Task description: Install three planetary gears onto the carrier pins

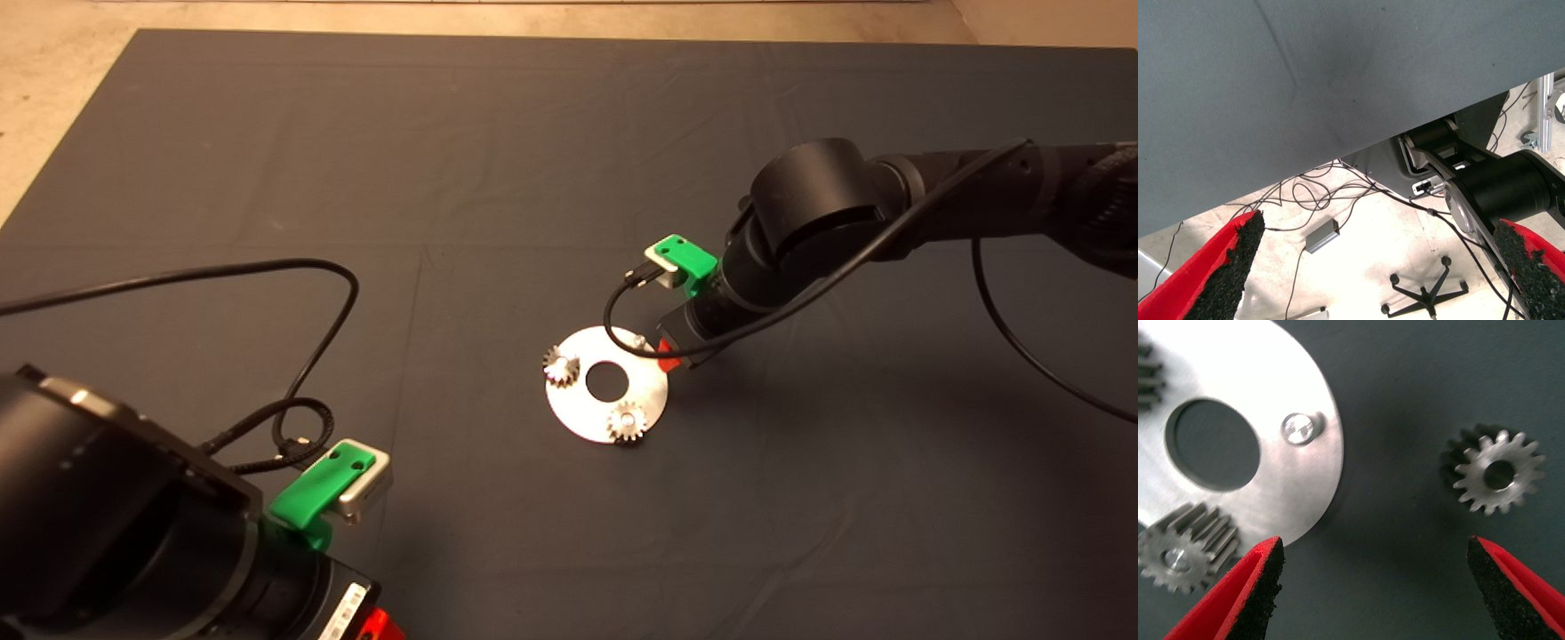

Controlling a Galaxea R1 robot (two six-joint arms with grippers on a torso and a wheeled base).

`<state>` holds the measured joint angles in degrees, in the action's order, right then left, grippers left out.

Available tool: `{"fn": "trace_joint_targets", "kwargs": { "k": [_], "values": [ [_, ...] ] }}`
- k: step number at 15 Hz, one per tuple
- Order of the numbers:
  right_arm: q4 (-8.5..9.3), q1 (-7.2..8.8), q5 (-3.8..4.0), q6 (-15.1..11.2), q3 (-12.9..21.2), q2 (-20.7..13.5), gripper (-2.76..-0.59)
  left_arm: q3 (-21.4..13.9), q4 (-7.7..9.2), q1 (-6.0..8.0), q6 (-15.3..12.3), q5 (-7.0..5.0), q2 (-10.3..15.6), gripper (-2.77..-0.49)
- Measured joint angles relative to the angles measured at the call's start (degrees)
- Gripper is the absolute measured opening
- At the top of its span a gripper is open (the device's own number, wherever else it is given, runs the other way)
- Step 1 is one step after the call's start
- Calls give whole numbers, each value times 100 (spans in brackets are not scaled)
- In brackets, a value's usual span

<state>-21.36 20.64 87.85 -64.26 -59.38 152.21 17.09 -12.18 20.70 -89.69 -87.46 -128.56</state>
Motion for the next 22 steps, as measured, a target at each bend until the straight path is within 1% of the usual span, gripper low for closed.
{"fn": "trace_joint_targets", "kwargs": {
  "k": [1,2,4,5,6,7,8,11,12,14,17,20,22],
  "values": [
    [0,-2,-2,-37,-82,-17,-124,0,0,-12,-14,2,0,-77],
    [2,-2,-2,-77,-151,-31,-119,0,-2,-26,-63,0,0,-77],
    [2,-4,-2,-105,-232,-37,-118,-1,-2,-83,-119,2,-2,-77],
    [4,-5,-2,-123,-299,-48,-107,-1,-2,-127,-158,2,-2,-77],
    [6,-5,-4,-139,-342,-48,-102,-1,-2,-172,-212,2,-2,-77],
    [24,-5,-2,-175,-390,-48,-102,-6,-4,-196,-262,2,-2,-77],
    [41,-5,-4,-232,-421,-50,-94,-9,-5,-207,-290,0,-2,-77],
    [113,-5,-9,-483,-462,-65,-89,-10,-6,-216,-358,0,-10,-77],
    [138,-5,-6,-589,-478,-67,-77,-10,-9,-223,-394,2,-18,-77],
    [185,-6,-13,-726,-525,-83,-76,-10,-8,-248,-414,0,-20,-77],
    [307,-8,-22,-920,-746,-141,-76,-10,-11,-257,-436,0,-35,-77],
    [381,-13,-17,-1074,-904,-272,-76,-10,-9,-277,-495,0,-33,-77],
    [412,-15,-20,-1128,-963,-323,-76,-10,-11,-277,-530,0,-35,-77]
  ]
}}
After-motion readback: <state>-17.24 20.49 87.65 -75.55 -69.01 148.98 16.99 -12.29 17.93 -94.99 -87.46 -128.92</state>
